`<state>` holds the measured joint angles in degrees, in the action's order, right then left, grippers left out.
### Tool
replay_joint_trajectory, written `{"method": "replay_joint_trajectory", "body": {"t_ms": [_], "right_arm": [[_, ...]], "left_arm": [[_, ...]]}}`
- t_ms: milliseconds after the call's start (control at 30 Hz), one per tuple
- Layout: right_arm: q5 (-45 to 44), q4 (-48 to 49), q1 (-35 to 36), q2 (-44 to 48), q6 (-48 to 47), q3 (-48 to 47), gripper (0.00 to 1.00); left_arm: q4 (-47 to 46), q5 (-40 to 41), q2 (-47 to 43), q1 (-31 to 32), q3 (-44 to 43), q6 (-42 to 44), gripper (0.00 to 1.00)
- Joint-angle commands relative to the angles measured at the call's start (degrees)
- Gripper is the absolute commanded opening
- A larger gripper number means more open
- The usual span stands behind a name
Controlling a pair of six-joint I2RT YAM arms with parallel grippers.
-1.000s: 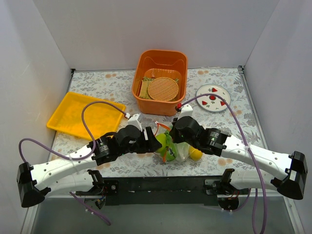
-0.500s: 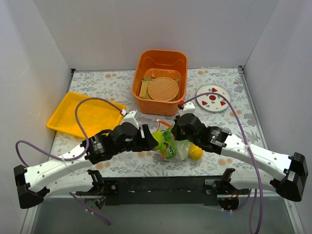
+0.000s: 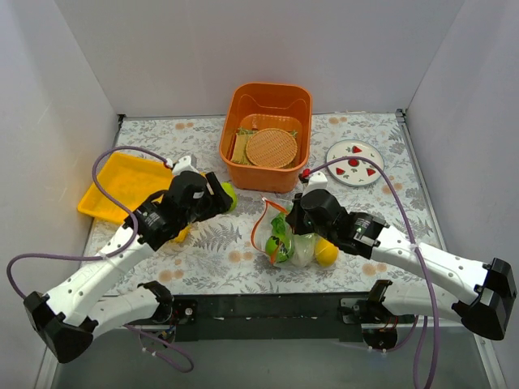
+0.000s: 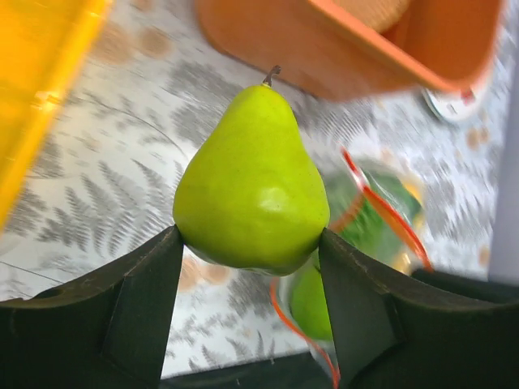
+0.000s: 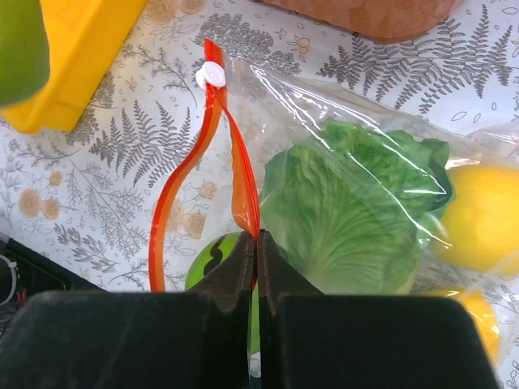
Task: Open the zip-top bag and remove the fake food
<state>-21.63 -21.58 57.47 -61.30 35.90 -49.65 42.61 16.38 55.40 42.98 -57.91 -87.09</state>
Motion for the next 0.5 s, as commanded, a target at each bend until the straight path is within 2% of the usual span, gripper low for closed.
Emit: {"method": "replay_joint_trajectory", "body": {"t_ms": [0,33,133,233,333,433,467], "right_arm": [[2.5,3.5,-0.1,1.8,-1.0,1.0,0.01],[3.0,3.7,-0.1,1.8,-1.2,1.1,0.01],[4.5,3.7,-0.2,1.8,-1.6,1.2,0.01],[6.6,3.9,-0.1,1.4,-2.1,1.0,0.01],[8.8,3.5,-0.2,-0.1,-3.0,0.3,0.01],[9.3,2.7,-0.1,-1.2,-3.9,-0.4,0.01],[9.4,2.8,-0.1,-1.2,-4.0,-0.4,0.01]], "left_arm": [[-3.2,2.6,1.5,-11.6,0.9,2.6,0.32],[-4.7,2.4,1.6,-16.7,2.3,1.9,0.32],[-10.6,-0.7,2.3,-26.6,6.5,-1.7,0.32],[-17.6,-2.6,3.7,-33.1,11.0,-4.5,0.32],[-21.9,-2.0,8.0,-36.6,13.3,-6.2,0.32],[-25.7,-2.5,12.4,-38.3,14.0,-6.5,0.38],[-26.3,-2.1,13.2,-38.7,13.7,-6.1,0.50]]}}
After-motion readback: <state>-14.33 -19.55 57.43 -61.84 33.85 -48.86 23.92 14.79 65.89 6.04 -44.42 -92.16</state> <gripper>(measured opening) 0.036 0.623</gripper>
